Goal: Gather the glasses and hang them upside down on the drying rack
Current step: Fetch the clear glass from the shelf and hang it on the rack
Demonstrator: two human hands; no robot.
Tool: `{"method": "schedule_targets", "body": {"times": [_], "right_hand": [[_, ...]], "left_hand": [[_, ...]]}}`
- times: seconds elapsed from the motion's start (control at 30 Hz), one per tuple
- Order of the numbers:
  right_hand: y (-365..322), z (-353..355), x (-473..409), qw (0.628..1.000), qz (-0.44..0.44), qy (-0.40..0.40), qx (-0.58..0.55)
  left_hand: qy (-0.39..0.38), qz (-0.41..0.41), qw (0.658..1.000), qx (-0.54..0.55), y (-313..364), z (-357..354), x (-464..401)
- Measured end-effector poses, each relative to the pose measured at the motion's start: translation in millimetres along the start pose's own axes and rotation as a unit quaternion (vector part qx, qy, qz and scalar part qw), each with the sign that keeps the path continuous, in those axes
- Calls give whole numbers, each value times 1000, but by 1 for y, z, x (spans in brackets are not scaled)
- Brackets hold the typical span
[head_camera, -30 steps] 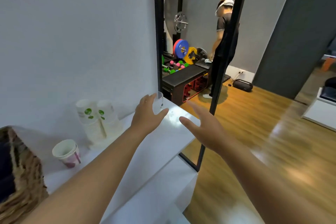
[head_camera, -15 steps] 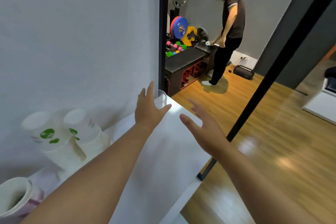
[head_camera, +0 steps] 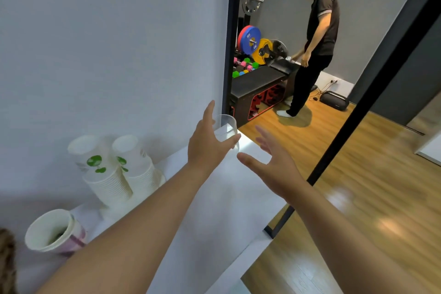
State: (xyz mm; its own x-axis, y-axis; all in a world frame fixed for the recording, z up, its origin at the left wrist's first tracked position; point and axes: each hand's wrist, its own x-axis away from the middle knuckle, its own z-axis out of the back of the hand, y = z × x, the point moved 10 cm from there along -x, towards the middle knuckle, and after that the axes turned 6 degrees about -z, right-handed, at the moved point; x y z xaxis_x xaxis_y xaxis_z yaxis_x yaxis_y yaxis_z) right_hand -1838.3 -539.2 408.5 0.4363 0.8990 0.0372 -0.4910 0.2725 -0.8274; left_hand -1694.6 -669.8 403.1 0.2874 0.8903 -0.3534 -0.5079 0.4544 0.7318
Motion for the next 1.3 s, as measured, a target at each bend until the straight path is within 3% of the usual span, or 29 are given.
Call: {"method": "schedule_targets", "body": {"times": [0.3,0.7,1.07,1.3], "right_hand": [[-30,-1,100,993,55,-85,-61],[-95,-6,311,955,192,-179,-141],[-196,-97,490,887,240,-330,-218],[-260,-215,636,805,217,-468,-291]], "left_hand": [[22,-12,1000,-13,104,97,111],[75,33,996,-44,207,232,328],[203,148,968,10,198,416,508],[297,219,929,18,150,549,650]]}}
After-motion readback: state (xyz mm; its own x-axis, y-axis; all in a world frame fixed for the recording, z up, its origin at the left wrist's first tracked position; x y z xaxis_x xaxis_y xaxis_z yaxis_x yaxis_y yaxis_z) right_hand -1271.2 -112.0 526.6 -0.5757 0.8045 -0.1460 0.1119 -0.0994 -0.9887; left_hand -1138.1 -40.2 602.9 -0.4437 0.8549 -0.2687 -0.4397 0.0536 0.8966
